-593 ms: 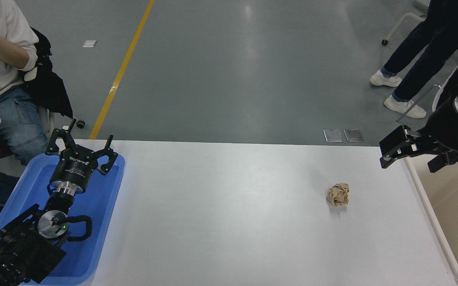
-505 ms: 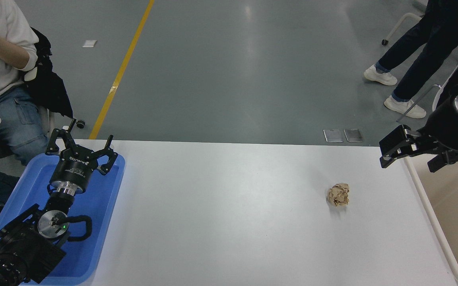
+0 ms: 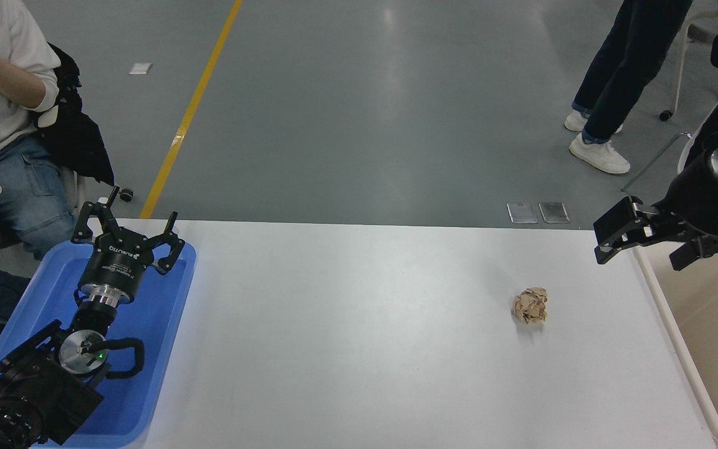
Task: Pick up paper ball place in dustbin
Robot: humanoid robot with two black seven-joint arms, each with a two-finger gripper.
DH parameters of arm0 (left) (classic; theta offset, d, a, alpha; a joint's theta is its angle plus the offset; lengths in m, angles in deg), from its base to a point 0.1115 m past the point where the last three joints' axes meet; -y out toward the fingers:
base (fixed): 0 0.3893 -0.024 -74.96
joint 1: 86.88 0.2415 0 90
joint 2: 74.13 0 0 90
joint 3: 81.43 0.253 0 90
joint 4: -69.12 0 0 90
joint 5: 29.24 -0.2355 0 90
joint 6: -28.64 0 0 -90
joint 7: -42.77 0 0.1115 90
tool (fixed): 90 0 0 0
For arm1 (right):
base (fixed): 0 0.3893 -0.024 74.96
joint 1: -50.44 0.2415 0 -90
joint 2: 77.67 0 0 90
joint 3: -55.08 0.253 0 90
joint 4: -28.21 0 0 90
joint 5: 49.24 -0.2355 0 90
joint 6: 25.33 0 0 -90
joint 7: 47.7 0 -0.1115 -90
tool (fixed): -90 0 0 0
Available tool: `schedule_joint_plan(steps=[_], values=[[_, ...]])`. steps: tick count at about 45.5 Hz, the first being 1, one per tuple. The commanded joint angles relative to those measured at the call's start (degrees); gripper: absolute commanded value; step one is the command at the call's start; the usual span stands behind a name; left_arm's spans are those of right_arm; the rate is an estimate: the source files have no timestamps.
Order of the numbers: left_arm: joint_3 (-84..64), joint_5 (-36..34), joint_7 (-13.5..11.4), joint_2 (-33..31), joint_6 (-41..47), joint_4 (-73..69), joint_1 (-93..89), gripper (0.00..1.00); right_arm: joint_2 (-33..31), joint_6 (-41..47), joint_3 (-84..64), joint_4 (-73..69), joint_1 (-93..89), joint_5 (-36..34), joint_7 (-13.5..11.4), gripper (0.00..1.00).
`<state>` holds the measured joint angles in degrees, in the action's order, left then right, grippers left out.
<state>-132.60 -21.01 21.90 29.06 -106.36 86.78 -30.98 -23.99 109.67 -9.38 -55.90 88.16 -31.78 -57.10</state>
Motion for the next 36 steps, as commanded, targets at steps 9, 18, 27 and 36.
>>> schedule_joint_plan(steps=[9,18,27,36], values=[[0.02,0.03,-0.05,0.00,0.00,0.00,0.00,1.00,1.77,0.00,-0.05,0.44,-0.01,-0.41,0.00,1.00],[0.02,0.03,-0.05,0.00,0.00,0.00,0.00,1.00,3.18,0.00,-0.05,0.52,0.07,-0.41,0.00,1.00],[0.02,0.03,-0.05,0.00,0.00,0.00,0.00,1.00,4.23,0.00,0.04,1.58,-0.45,-0.50,0.00,1.00],[0.02,0.03,-0.05,0.00,0.00,0.09,0.00,1.00,4.15,0.00,-0.05,2.28,-0.80,-0.76,0.09,1.00]])
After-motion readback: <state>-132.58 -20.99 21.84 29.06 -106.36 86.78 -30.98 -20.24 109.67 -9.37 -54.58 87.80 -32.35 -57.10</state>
